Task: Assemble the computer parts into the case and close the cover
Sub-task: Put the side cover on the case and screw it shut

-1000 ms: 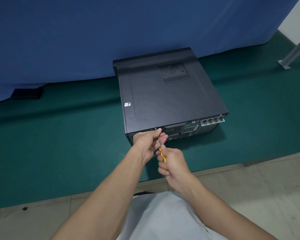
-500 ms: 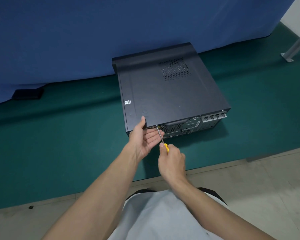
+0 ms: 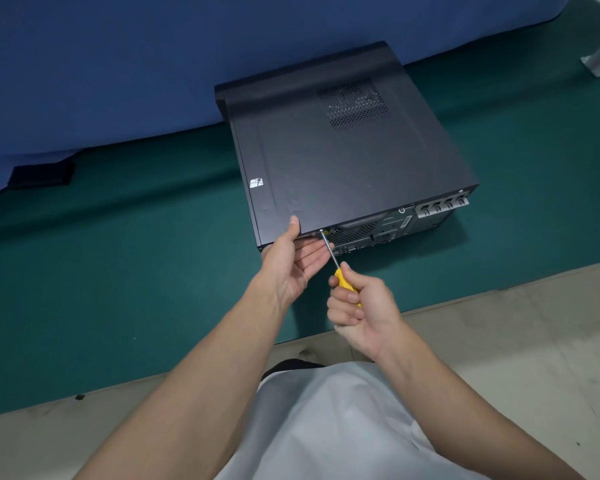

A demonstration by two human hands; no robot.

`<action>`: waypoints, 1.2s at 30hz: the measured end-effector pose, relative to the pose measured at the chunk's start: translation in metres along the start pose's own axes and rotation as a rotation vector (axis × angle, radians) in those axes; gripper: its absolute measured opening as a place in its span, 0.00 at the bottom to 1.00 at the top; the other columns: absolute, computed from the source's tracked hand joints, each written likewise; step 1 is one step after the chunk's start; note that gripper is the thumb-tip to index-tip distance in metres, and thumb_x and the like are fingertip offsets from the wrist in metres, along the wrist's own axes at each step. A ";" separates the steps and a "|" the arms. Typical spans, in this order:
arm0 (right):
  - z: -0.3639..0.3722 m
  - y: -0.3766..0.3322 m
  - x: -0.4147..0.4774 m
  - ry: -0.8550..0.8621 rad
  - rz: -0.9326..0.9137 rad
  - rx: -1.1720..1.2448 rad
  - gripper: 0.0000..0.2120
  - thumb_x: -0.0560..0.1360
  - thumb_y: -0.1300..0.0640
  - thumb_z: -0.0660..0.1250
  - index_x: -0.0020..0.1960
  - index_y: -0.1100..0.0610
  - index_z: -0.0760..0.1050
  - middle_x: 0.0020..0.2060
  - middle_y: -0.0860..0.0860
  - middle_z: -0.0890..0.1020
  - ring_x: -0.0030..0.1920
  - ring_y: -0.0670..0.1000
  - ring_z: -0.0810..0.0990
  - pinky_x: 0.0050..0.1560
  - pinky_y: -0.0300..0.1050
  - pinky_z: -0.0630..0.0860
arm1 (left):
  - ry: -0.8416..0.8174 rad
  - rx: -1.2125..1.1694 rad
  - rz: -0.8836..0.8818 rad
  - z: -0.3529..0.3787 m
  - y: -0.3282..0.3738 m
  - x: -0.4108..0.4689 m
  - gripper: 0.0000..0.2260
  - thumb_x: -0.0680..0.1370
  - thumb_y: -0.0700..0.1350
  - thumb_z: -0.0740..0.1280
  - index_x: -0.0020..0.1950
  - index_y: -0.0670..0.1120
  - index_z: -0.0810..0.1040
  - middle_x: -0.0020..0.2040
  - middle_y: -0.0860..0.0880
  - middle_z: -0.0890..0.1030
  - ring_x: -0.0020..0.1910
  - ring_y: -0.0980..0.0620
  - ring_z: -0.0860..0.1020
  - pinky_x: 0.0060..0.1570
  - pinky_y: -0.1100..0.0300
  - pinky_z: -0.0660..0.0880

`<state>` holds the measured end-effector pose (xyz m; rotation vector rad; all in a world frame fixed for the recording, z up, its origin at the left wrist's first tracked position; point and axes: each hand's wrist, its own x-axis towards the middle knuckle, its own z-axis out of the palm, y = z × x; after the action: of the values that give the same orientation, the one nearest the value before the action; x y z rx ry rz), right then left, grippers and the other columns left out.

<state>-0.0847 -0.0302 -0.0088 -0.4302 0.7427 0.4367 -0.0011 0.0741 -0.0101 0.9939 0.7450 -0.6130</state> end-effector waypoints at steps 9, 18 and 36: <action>0.000 0.001 0.001 0.229 -0.179 -0.226 0.14 0.78 0.51 0.65 0.41 0.60 0.70 0.24 0.51 0.68 0.20 0.45 0.62 0.19 0.37 0.60 | -0.024 0.046 -0.024 0.008 0.001 -0.004 0.23 0.82 0.56 0.59 0.50 0.34 0.77 0.42 0.38 0.84 0.39 0.44 0.85 0.33 0.58 0.81; -0.003 0.025 0.003 0.591 -0.975 -1.641 0.15 0.81 0.54 0.58 0.47 0.65 0.74 0.38 0.62 0.80 0.38 0.64 0.78 0.34 0.45 0.60 | 0.008 0.045 -0.021 0.011 0.000 -0.006 0.24 0.82 0.56 0.59 0.49 0.34 0.77 0.42 0.39 0.85 0.39 0.44 0.85 0.33 0.57 0.81; -0.010 0.014 0.013 -0.045 -0.130 0.051 0.14 0.80 0.55 0.59 0.39 0.62 0.70 0.22 0.48 0.64 0.17 0.42 0.57 0.15 0.34 0.52 | 0.009 0.068 -0.027 0.006 0.001 -0.007 0.22 0.82 0.56 0.60 0.50 0.36 0.78 0.42 0.41 0.85 0.40 0.46 0.85 0.32 0.59 0.80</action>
<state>-0.0882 -0.0208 -0.0278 -0.4173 0.6768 0.3037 -0.0031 0.0699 -0.0022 1.0512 0.7509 -0.6610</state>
